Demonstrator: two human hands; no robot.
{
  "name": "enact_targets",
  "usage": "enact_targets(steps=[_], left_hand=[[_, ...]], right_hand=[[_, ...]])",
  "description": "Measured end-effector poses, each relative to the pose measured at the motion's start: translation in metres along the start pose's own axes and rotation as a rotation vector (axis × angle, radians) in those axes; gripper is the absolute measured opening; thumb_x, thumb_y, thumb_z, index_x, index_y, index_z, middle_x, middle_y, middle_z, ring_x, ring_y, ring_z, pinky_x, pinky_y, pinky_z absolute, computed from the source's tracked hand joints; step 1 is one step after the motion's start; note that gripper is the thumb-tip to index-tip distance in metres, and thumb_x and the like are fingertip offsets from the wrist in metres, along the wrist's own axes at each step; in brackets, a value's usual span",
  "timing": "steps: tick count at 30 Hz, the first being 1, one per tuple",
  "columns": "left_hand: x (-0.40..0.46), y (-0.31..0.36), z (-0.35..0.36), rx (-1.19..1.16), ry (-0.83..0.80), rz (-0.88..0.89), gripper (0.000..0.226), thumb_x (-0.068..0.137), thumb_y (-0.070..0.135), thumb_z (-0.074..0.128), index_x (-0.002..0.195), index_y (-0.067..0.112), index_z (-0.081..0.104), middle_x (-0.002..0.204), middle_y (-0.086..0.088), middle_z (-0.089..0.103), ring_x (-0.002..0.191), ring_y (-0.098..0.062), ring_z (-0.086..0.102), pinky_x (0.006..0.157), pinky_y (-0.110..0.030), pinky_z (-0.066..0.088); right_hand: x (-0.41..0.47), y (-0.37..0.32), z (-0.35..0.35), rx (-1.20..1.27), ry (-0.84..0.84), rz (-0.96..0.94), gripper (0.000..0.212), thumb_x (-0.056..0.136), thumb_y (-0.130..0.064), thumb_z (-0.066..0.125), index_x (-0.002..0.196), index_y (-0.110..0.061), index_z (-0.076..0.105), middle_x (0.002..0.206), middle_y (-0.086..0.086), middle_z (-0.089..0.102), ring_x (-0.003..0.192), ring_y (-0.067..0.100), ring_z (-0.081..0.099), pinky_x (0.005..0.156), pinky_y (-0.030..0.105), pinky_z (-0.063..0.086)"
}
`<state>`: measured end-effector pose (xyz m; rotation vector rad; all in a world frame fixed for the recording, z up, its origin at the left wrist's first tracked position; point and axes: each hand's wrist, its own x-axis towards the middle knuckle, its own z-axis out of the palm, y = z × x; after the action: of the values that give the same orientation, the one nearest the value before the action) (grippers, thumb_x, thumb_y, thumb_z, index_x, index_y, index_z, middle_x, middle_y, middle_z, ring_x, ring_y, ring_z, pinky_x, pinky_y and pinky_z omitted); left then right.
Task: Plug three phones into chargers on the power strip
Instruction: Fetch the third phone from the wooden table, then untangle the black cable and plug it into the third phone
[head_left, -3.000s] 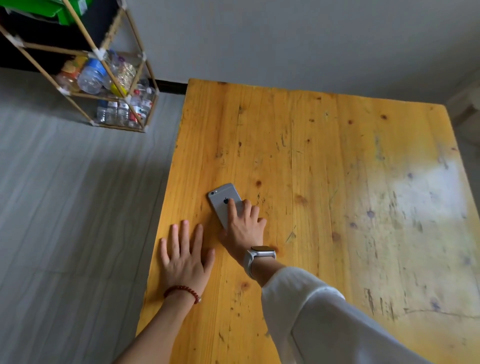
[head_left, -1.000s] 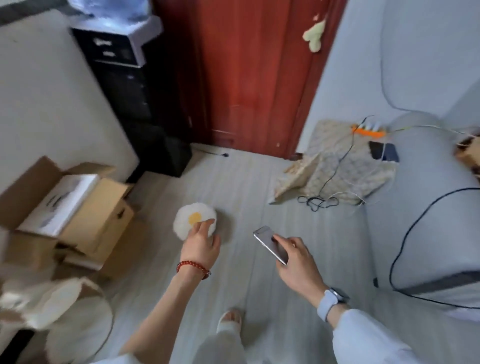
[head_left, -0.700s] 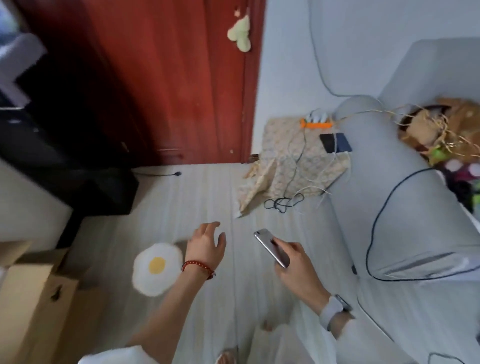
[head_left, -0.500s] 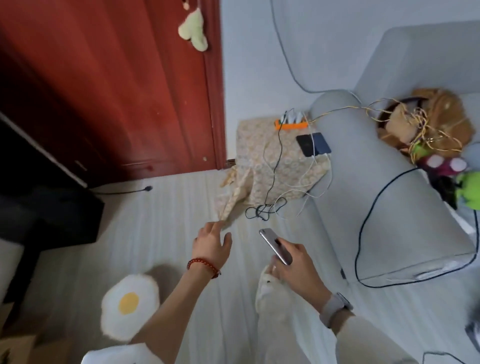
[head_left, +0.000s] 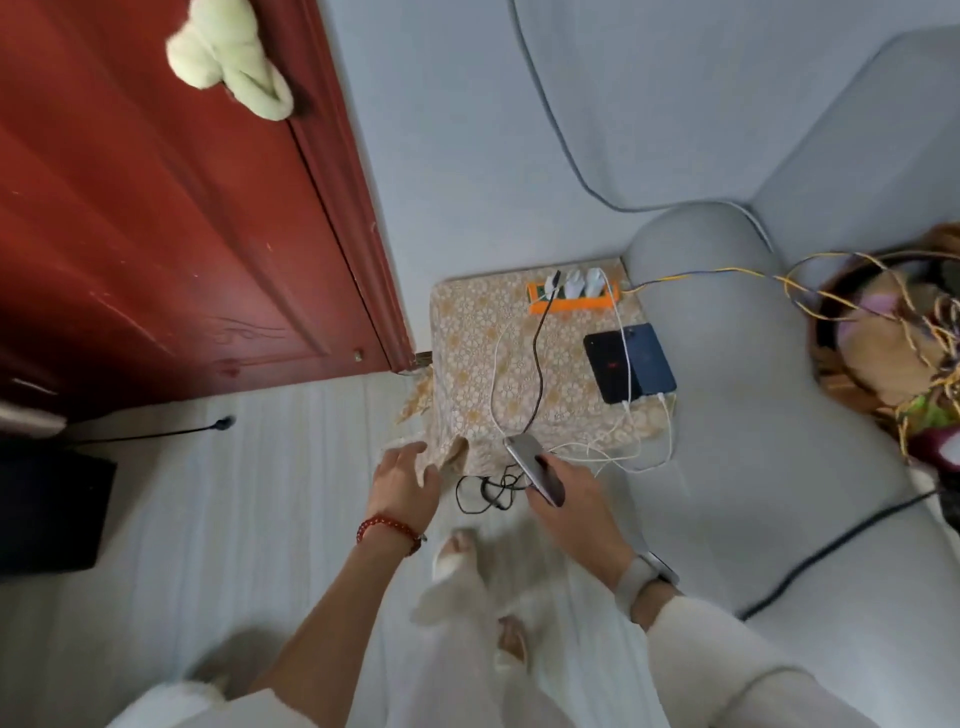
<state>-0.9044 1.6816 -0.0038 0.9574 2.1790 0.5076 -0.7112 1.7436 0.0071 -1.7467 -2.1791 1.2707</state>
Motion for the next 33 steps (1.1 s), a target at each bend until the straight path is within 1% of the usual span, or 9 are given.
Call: enact_targets(steps=[4, 9, 13, 15, 17, 21, 24, 30, 33], left_hand=[[0.078, -0.003, 0.005, 0.003, 0.019, -0.032, 0.037, 0.088, 0.016, 0.046, 0.124, 0.008, 0.048, 0.131, -0.016, 0.049, 0.120, -0.030, 0.045, 0.102, -0.041, 0.040], [0.163, -0.019, 0.033, -0.028, 0.000, -0.076, 0.037, 0.087, 0.013, 0.047, 0.123, 0.008, 0.049, 0.129, -0.017, 0.050, 0.120, -0.031, 0.045, 0.102, -0.043, 0.040], [0.198, -0.038, 0.063, -0.049, -0.025, -0.118, 0.036, 0.087, 0.013, 0.047, 0.123, 0.010, 0.049, 0.131, -0.015, 0.049, 0.118, -0.032, 0.047, 0.100, -0.044, 0.041], [0.211, -0.050, 0.076, -0.077, -0.029, -0.171, 0.036, 0.088, 0.015, 0.047, 0.123, 0.012, 0.049, 0.131, -0.014, 0.048, 0.116, -0.031, 0.050, 0.098, -0.044, 0.044], [0.220, -0.057, 0.087, -0.093, -0.021, -0.214, 0.036, 0.088, 0.015, 0.047, 0.123, 0.014, 0.049, 0.131, -0.013, 0.048, 0.116, -0.030, 0.050, 0.096, -0.043, 0.045], [0.228, -0.055, 0.105, -0.092, -0.014, -0.167, 0.041, 0.087, 0.015, 0.047, 0.127, 0.015, 0.045, 0.135, -0.010, 0.043, 0.119, -0.030, 0.047, 0.097, -0.046, 0.044], [0.227, -0.042, 0.119, -0.068, -0.013, -0.107, 0.046, 0.086, 0.016, 0.047, 0.132, 0.016, 0.039, 0.140, -0.009, 0.037, 0.127, -0.029, 0.037, 0.103, -0.047, 0.038], [0.218, -0.019, 0.145, 0.144, -0.103, -0.065, 0.056, 0.087, 0.024, 0.044, 0.139, 0.025, 0.023, 0.154, 0.001, 0.012, 0.141, -0.022, 0.008, 0.110, -0.050, 0.027], [0.209, -0.015, 0.157, 0.215, -0.091, -0.082, 0.055, 0.088, 0.025, 0.044, 0.140, 0.025, 0.023, 0.155, 0.001, 0.004, 0.143, -0.021, -0.001, 0.112, -0.048, 0.019]], right_hand=[[0.094, -0.014, 0.014, -0.086, -0.069, -0.005, 0.053, 0.085, -0.034, 0.053, 0.134, -0.029, 0.034, 0.126, 0.010, 0.042, 0.116, 0.030, 0.041, 0.098, 0.044, 0.041], [0.215, -0.036, 0.058, -0.329, -0.070, -0.227, 0.048, 0.086, -0.036, 0.049, 0.128, -0.022, 0.033, 0.114, 0.015, 0.044, 0.104, 0.034, 0.042, 0.083, 0.043, 0.044], [0.285, -0.033, 0.095, -0.494, -0.114, -0.323, 0.067, 0.084, -0.039, 0.052, 0.140, -0.020, 0.021, 0.114, 0.020, 0.041, 0.098, 0.034, 0.043, 0.077, 0.043, 0.045], [0.315, -0.026, 0.110, -0.558, -0.070, -0.340, 0.071, 0.080, -0.040, 0.055, 0.139, -0.020, 0.020, 0.109, 0.020, 0.045, 0.093, 0.034, 0.046, 0.071, 0.041, 0.045], [0.339, -0.018, 0.118, -0.614, -0.011, -0.327, 0.073, 0.078, -0.046, 0.055, 0.138, -0.019, 0.022, 0.106, 0.021, 0.049, 0.091, 0.034, 0.050, 0.072, 0.041, 0.045], [0.361, 0.012, 0.111, -0.728, 0.068, -0.261, 0.072, 0.081, -0.054, 0.046, 0.138, -0.017, 0.023, 0.102, 0.022, 0.052, 0.090, 0.034, 0.051, 0.076, 0.044, 0.044], [0.364, 0.032, 0.098, -0.717, 0.103, -0.248, 0.070, 0.083, -0.057, 0.044, 0.138, -0.016, 0.027, 0.104, 0.023, 0.052, 0.094, 0.036, 0.050, 0.075, 0.043, 0.045], [0.361, 0.041, 0.083, -0.682, 0.014, -0.258, 0.068, 0.087, -0.052, 0.041, 0.141, -0.014, 0.025, 0.124, 0.024, 0.045, 0.115, 0.039, 0.042, 0.085, 0.046, 0.045], [0.350, 0.050, 0.067, -0.737, -0.079, -0.360, 0.059, 0.090, -0.038, 0.041, 0.141, -0.012, 0.025, 0.127, 0.025, 0.045, 0.109, 0.038, 0.047, 0.080, 0.046, 0.046]])
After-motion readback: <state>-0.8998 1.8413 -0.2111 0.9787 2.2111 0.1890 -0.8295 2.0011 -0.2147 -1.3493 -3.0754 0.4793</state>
